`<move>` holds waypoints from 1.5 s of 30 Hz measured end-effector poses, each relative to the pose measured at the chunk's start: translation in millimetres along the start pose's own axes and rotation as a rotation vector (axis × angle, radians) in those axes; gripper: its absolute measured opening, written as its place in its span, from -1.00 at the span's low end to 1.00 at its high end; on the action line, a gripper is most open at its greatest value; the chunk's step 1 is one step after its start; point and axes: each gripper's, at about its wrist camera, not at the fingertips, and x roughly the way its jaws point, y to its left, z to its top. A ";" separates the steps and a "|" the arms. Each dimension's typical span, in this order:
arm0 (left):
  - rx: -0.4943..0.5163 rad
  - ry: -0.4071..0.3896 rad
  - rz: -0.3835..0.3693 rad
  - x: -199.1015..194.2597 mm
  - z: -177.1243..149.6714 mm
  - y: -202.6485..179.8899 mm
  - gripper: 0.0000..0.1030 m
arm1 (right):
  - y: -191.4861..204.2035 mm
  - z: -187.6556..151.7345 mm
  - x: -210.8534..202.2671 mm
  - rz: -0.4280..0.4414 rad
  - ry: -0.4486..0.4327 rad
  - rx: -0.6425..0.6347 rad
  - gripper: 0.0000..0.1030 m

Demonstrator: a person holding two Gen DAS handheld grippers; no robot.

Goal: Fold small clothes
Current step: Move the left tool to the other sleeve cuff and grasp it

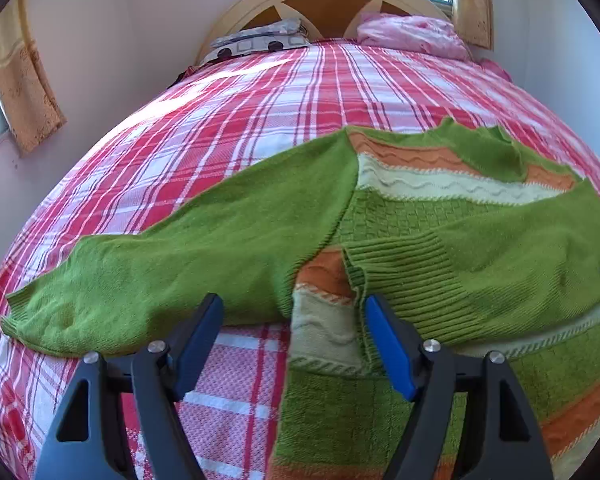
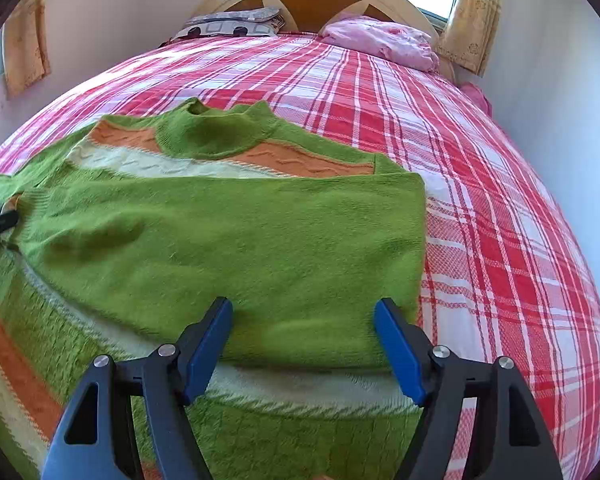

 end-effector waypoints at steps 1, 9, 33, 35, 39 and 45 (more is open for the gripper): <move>-0.012 -0.006 -0.006 -4.1 -2.1 1.7 0.49 | 5.6 2.7 -3.7 -0.015 0.000 -0.023 0.44; -0.118 -0.058 0.037 -36.3 -17.1 61.5 0.54 | 64.1 27.0 4.3 0.047 -0.014 -0.151 0.44; -0.700 0.001 0.236 -22.8 -77.6 280.9 0.35 | 136.5 19.7 1.4 0.194 -0.095 -0.176 0.43; -0.742 -0.008 0.195 -21.1 -79.4 288.1 0.24 | 140.5 20.7 2.7 0.185 -0.098 -0.182 0.44; -0.810 -0.018 0.135 -16.0 -79.4 292.4 0.23 | 147.2 20.0 -0.2 0.140 -0.120 -0.217 0.43; -0.865 -0.007 0.125 -1.8 -74.6 297.9 0.19 | 146.5 19.6 -0.8 0.127 -0.132 -0.223 0.44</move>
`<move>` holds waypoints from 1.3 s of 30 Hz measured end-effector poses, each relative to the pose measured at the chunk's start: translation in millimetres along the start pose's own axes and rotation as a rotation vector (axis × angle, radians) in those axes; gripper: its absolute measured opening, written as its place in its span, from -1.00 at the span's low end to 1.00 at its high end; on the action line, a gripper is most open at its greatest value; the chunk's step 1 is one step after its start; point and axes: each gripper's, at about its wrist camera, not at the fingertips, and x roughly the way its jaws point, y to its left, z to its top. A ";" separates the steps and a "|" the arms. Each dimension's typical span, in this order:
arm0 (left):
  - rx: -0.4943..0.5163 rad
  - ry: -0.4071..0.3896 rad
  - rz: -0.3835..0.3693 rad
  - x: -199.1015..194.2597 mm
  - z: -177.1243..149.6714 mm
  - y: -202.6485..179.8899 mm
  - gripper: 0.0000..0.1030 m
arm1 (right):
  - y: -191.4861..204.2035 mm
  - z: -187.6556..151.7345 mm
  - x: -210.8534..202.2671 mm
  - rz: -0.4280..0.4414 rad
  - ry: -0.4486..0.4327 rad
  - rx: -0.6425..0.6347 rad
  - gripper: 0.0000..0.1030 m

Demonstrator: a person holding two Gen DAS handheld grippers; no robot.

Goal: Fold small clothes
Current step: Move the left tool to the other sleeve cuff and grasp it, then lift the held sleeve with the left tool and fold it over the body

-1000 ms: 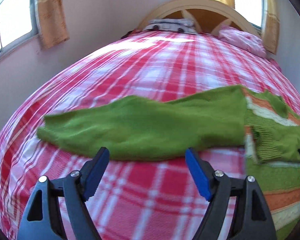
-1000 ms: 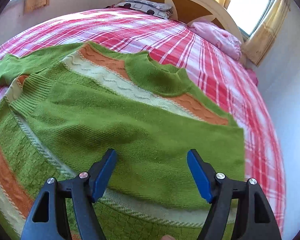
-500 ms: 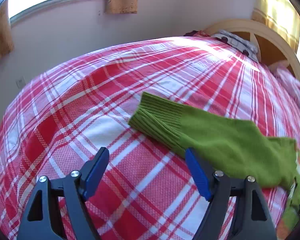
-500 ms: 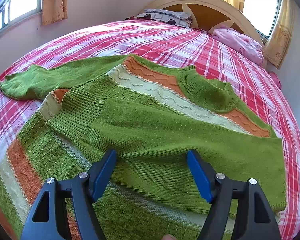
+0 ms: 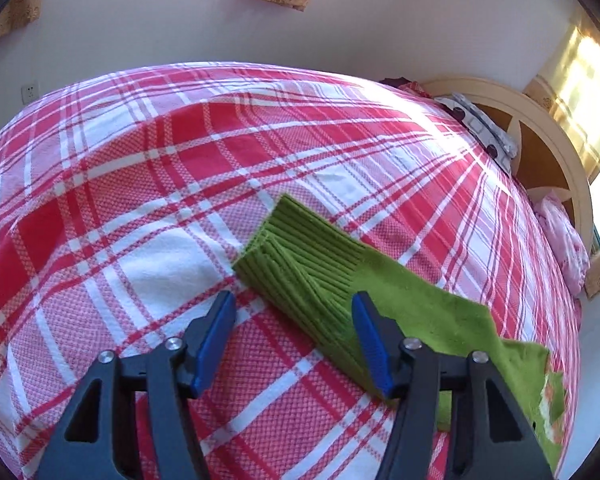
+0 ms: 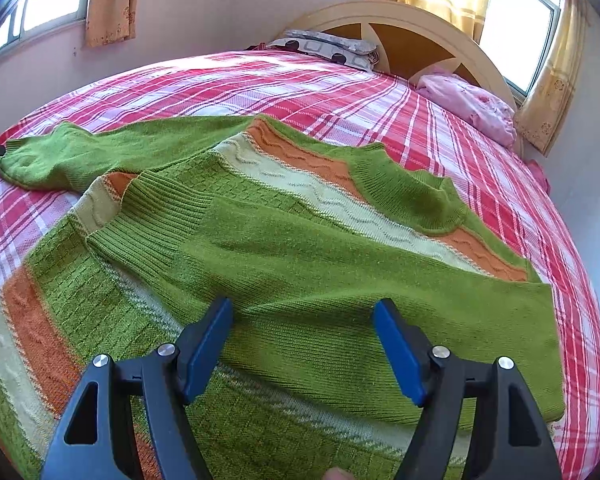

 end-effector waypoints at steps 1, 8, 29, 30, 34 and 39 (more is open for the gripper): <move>-0.007 -0.002 -0.002 0.4 1.6 0.1 0.19 | -1.2 -0.1 0.2 0.005 0.001 0.005 0.43; -0.045 -0.020 -0.004 8.0 9.3 4.5 -0.54 | -2.7 0.0 0.5 0.012 0.000 0.012 0.44; 0.121 -0.175 -0.243 -71.2 26.6 -88.0 -0.90 | -10.1 1.2 3.0 0.060 0.007 0.055 0.44; 0.134 -0.178 -0.264 -76.8 25.8 -98.5 -0.90 | -15.0 1.7 3.4 0.093 0.013 0.077 0.44; 0.185 -0.174 -0.349 -96.1 21.7 -147.5 -0.90 | -43.1 1.3 -11.0 0.174 0.009 0.200 0.44; 0.268 -0.191 -0.452 -120.0 8.5 -213.9 -0.90 | -65.6 -12.7 -46.5 0.174 -0.042 0.219 0.44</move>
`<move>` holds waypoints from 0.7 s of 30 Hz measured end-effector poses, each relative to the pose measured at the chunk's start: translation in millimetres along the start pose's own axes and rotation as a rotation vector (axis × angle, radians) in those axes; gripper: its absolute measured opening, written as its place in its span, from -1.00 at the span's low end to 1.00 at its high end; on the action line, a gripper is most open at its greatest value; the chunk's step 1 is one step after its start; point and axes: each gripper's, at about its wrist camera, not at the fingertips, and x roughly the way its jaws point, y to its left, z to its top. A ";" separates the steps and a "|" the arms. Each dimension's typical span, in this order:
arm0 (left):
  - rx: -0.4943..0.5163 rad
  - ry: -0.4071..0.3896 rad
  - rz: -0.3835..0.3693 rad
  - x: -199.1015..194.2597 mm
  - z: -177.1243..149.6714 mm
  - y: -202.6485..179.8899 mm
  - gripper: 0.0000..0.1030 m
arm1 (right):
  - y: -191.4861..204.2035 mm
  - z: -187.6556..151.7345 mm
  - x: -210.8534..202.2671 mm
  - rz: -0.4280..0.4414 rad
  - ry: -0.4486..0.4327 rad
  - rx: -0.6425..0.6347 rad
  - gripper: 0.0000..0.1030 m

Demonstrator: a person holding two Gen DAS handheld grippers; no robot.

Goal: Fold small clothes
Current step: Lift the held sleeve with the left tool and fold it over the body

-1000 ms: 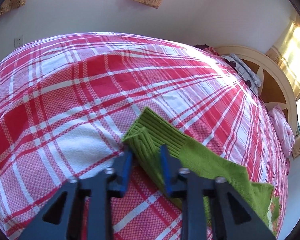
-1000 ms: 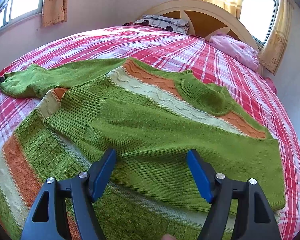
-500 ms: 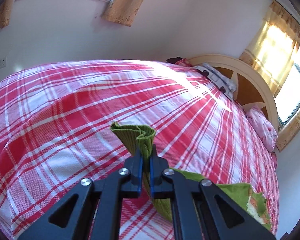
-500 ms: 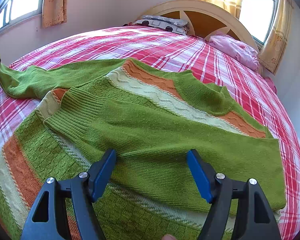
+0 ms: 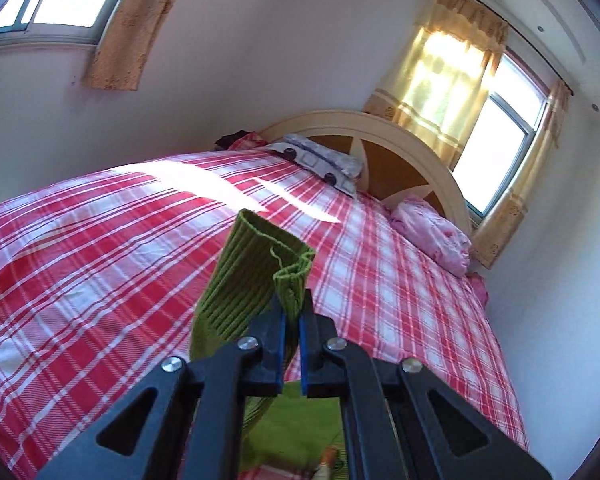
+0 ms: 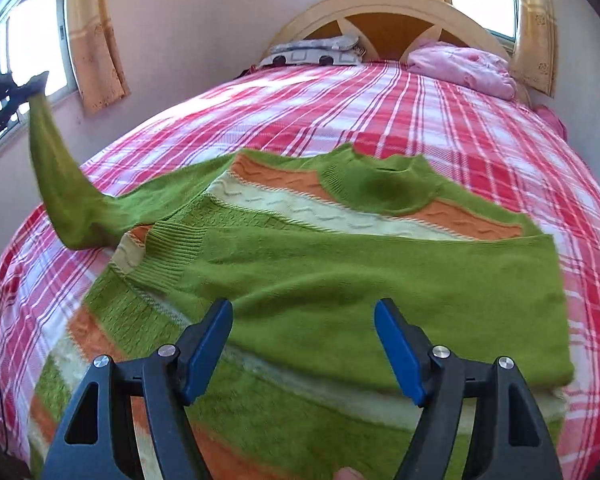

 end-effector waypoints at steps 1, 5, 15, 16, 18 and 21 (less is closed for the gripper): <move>0.009 0.003 -0.026 2.2 -0.9 -13.3 -0.90 | -4.4 -3.8 -6.2 -0.001 -0.005 0.006 0.44; 0.052 0.026 -0.120 15.5 -13.7 -64.9 -0.90 | -23.2 -22.1 -26.5 -0.010 -0.011 0.024 0.44; 0.166 0.146 -0.292 51.6 -93.3 -181.8 -0.90 | -58.3 -58.4 -53.5 -0.050 -0.013 0.077 0.44; 0.182 0.157 -0.297 54.0 -102.8 -190.3 -0.90 | -61.8 -63.3 -52.3 -0.050 -0.006 0.088 0.44; 0.230 0.182 -0.291 60.5 -128.8 -206.1 -0.90 | -66.3 -71.5 -47.6 -0.050 0.009 0.103 0.44; 0.343 0.239 -0.250 74.5 -175.9 -224.7 -0.88 | -69.9 -77.3 -44.7 -0.048 0.018 0.123 0.44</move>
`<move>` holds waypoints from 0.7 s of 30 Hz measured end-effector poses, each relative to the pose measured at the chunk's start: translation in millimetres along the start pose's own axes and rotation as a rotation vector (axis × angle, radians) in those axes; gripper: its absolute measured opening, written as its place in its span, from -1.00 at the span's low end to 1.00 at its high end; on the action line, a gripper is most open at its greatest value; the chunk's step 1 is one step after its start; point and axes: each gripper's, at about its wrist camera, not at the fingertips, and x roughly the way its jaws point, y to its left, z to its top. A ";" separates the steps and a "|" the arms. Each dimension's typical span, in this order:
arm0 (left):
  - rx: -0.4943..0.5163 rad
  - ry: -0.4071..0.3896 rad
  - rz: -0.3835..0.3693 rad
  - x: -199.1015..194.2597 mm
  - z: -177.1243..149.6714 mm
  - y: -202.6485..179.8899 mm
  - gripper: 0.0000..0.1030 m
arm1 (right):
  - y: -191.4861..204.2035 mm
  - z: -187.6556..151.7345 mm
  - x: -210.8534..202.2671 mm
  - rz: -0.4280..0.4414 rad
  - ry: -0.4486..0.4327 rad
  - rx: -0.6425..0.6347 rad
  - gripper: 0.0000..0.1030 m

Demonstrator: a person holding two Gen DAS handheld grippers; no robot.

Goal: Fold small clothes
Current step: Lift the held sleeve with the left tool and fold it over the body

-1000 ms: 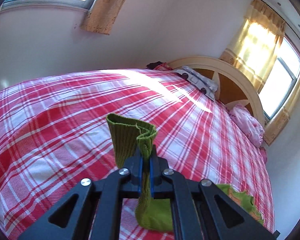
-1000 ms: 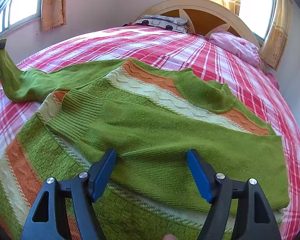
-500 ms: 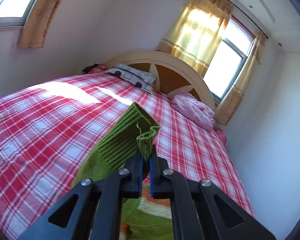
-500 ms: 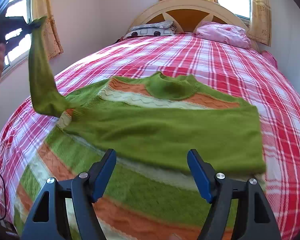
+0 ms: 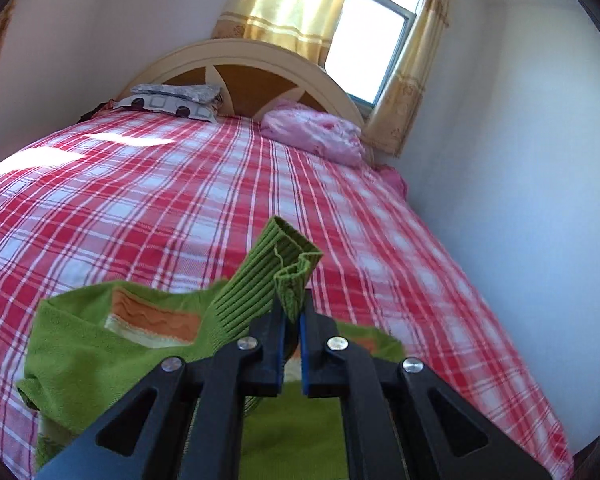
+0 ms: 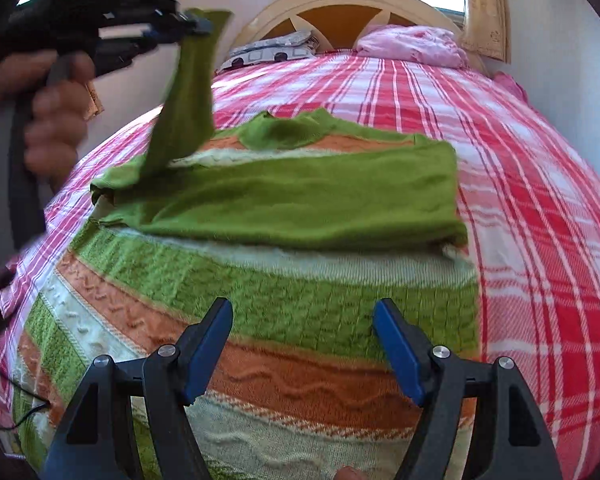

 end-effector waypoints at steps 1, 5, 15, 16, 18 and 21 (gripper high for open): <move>0.034 0.043 0.018 12.0 -11.7 -5.8 -0.88 | -0.1 0.2 -1.4 -0.002 -0.009 0.002 0.44; 0.123 0.158 0.036 28.7 -44.7 -12.0 -0.71 | -2.5 -1.2 1.4 0.001 -0.006 0.013 0.44; 0.424 -0.054 0.335 -84.3 -65.0 41.7 0.71 | -12.3 1.6 -8.0 0.056 -0.036 0.073 0.44; 0.416 -0.019 0.390 -84.2 -66.8 60.7 0.71 | -13.8 5.3 -9.6 0.070 -0.039 0.088 0.44; 0.347 0.063 0.445 -80.3 -70.7 98.6 0.70 | -17.3 17.7 -11.1 0.100 -0.038 0.124 0.44; 0.225 0.181 0.468 -67.9 -80.7 142.6 0.70 | -21.9 44.2 -8.8 0.155 -0.047 0.193 0.44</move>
